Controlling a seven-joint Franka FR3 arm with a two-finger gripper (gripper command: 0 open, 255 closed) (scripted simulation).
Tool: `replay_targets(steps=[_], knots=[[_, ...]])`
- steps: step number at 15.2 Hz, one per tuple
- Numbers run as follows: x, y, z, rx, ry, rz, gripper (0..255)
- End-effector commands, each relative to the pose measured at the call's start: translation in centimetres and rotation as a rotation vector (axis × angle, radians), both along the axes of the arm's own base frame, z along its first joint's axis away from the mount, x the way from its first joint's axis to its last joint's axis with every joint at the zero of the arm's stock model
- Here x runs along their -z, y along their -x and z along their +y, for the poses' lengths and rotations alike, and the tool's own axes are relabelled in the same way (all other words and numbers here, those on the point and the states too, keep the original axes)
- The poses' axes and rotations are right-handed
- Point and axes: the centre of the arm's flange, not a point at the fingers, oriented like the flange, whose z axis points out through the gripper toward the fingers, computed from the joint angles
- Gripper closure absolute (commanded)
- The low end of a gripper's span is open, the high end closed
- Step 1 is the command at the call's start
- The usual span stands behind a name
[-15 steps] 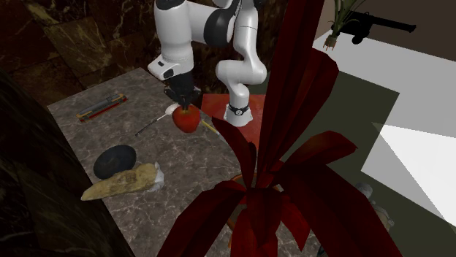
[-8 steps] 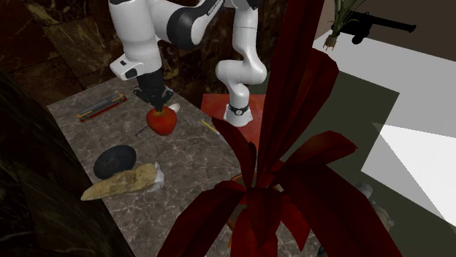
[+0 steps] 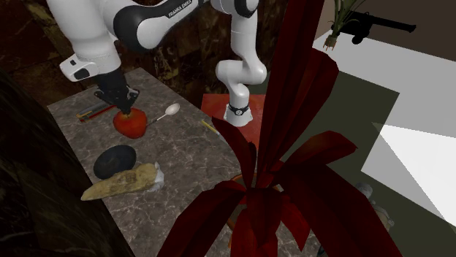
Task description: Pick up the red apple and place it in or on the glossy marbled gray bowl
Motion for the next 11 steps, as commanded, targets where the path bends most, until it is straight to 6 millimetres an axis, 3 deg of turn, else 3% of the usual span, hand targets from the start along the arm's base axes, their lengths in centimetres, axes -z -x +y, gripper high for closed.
replay_targets(steps=[1,8,9,11], knots=[[-0.3,-0.6,-2.6,-0.002,0.002,0.000,255],[-2.0,-3.6,-11.2,-0.003,0.002,0.000,255],[-2.4,-4.3,-13.2,-0.002,0.002,0.000,255],[-1.3,-4.3,-13.2,-0.002,0.002,0.000,255]])
